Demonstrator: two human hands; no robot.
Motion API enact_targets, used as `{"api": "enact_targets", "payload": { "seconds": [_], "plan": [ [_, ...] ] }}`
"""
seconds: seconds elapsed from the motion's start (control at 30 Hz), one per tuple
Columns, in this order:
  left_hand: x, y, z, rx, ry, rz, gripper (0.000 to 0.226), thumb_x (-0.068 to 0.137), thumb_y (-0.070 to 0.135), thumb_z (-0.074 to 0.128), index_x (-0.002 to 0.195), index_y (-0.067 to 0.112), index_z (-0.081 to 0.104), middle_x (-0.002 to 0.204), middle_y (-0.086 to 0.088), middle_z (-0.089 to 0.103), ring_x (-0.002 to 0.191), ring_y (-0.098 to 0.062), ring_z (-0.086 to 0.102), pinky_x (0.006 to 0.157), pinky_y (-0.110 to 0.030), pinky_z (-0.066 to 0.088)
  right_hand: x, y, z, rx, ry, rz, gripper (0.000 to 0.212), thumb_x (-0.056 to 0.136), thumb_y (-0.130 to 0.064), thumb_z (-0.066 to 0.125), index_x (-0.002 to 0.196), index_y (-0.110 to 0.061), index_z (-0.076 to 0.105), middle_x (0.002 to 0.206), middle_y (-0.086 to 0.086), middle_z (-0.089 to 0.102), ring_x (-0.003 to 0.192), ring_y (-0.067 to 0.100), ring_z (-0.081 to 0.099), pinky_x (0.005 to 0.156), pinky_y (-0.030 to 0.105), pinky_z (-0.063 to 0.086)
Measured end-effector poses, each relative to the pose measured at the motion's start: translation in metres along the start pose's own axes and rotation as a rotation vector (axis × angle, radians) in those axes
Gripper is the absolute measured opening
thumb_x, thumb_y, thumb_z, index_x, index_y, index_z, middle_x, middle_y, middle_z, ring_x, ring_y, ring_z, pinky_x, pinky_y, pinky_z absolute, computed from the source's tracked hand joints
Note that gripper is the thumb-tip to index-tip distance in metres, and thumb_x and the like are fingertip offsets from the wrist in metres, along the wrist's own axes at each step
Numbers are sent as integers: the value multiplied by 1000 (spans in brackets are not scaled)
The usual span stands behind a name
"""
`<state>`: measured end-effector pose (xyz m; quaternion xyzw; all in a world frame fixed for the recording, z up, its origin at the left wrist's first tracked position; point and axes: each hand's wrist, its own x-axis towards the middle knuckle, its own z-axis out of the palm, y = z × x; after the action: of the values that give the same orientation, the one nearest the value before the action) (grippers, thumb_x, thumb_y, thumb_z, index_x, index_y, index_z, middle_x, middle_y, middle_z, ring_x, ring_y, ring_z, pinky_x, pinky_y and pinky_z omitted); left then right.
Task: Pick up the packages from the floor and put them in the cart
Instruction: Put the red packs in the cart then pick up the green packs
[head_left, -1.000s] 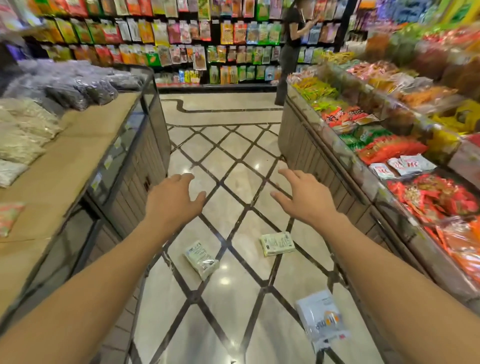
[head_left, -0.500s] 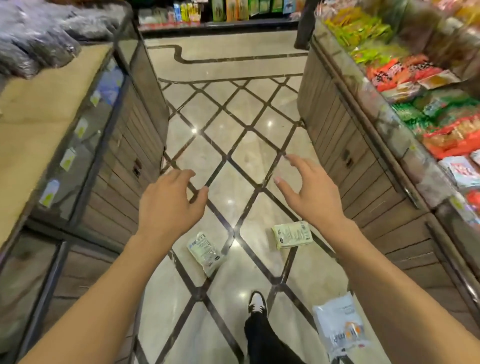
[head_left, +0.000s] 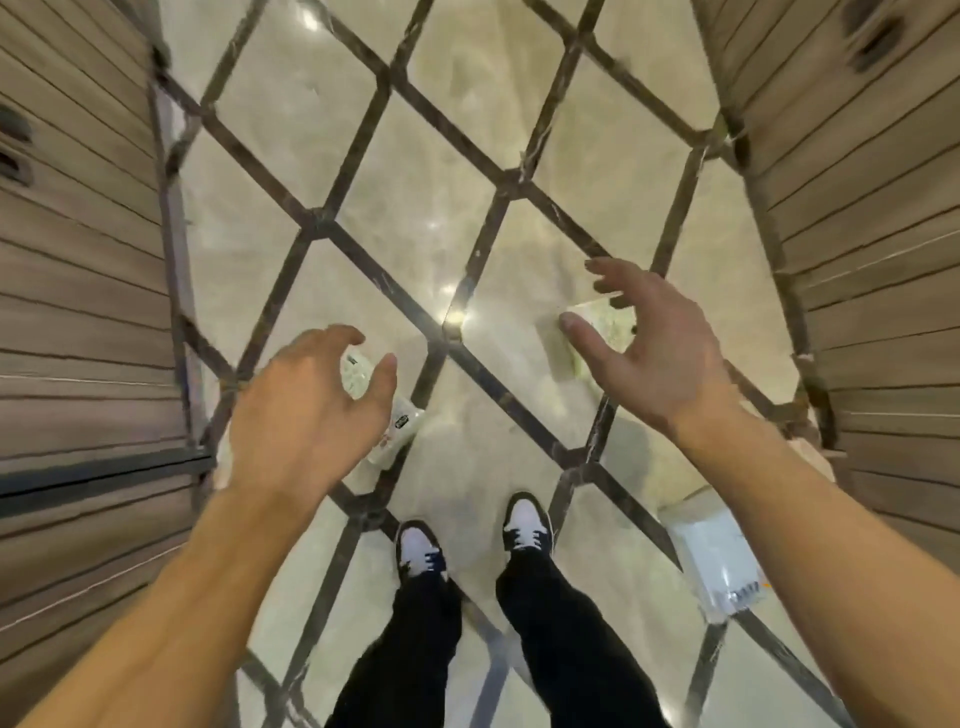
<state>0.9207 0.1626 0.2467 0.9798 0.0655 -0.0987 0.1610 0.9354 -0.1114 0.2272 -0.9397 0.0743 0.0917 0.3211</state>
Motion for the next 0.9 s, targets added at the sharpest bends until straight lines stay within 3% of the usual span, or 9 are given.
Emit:
{"api": "enact_targets", "payload": {
  "seconds": [0.27, 0.33, 0.4, 0.5, 0.57, 0.63, 0.73, 0.8, 0.9],
  "plan": [
    [92, -138, 258, 233, -289, -18, 53, 98, 47, 52, 144, 20, 51, 134, -15, 62, 117, -42, 59, 88, -48, 48, 81, 177, 214, -227, -35, 280, 56, 100, -52, 55, 146, -20, 50, 137, 13, 62, 124, 40, 56, 92, 50, 48],
    [114, -179, 307, 348, -341, -36, 62, 98, 54, 43, 152, 23, 40, 148, -15, 50, 130, -42, 49, 96, -54, 47, 105, 215, 255, -297, -36, 322, 62, 102, -50, 52, 153, -18, 41, 150, 19, 49, 134, 47, 45, 101, 56, 43],
    [131, -214, 349, 424, -393, -66, 71, 98, 63, 31, 161, 32, 20, 165, -10, 26, 147, -41, 25, 105, -62, 40, 127, 247, 286, -367, -69, 387, 70, 103, -56, 43, 163, -25, 24, 167, 17, 25, 148, 50, 24, 112, 64, 32],
    [142, -246, 404, 487, -405, -18, 75, 96, 70, 8, 164, 38, 0, 172, -9, 5, 152, -47, 4, 111, -70, 29, 150, 283, 320, -454, -179, 439, 75, 102, -67, 31, 165, -38, 3, 174, 7, -1, 156, 48, 1, 118, 72, 20],
    [149, -247, 431, 547, -332, 40, 76, 95, 68, 2, 164, 37, 3, 172, -13, 7, 149, -56, 4, 109, -76, 23, 157, 297, 339, -503, -244, 394, 77, 99, -68, 31, 164, -39, 0, 173, 9, -8, 155, 50, -2, 117, 75, 20],
    [159, -240, 448, 536, -226, 101, 75, 98, 64, 11, 164, 29, 22, 169, -17, 20, 147, -60, 11, 107, -79, 15, 159, 300, 355, -554, -250, 359, 75, 98, -70, 31, 162, -42, 1, 171, 11, -13, 154, 54, -8, 114, 80, 19],
    [183, -218, 461, 524, -88, 230, 71, 100, 57, 18, 158, 22, 39, 165, -16, 34, 148, -53, 21, 106, -80, 13, 160, 287, 369, -630, -268, 330, 76, 93, -78, 26, 159, -46, 4, 167, 11, -17, 152, 56, -10, 111, 82, 22],
    [197, -204, 465, 503, -55, 281, 72, 100, 55, 17, 156, 19, 43, 164, -15, 35, 149, -50, 23, 107, -80, 17, 158, 274, 372, -655, -307, 274, 81, 90, -81, 22, 160, -46, 2, 168, 11, -20, 153, 56, -10, 113, 78, 24],
    [212, -190, 469, 460, -79, 343, 72, 100, 56, 21, 153, 15, 48, 164, -17, 36, 149, -50, 23, 107, -80, 18, 139, 253, 382, -656, -433, 113, 89, 85, -88, 11, 163, -46, -1, 170, 8, -29, 152, 54, -21, 119, 73, 14]
  ]
}}
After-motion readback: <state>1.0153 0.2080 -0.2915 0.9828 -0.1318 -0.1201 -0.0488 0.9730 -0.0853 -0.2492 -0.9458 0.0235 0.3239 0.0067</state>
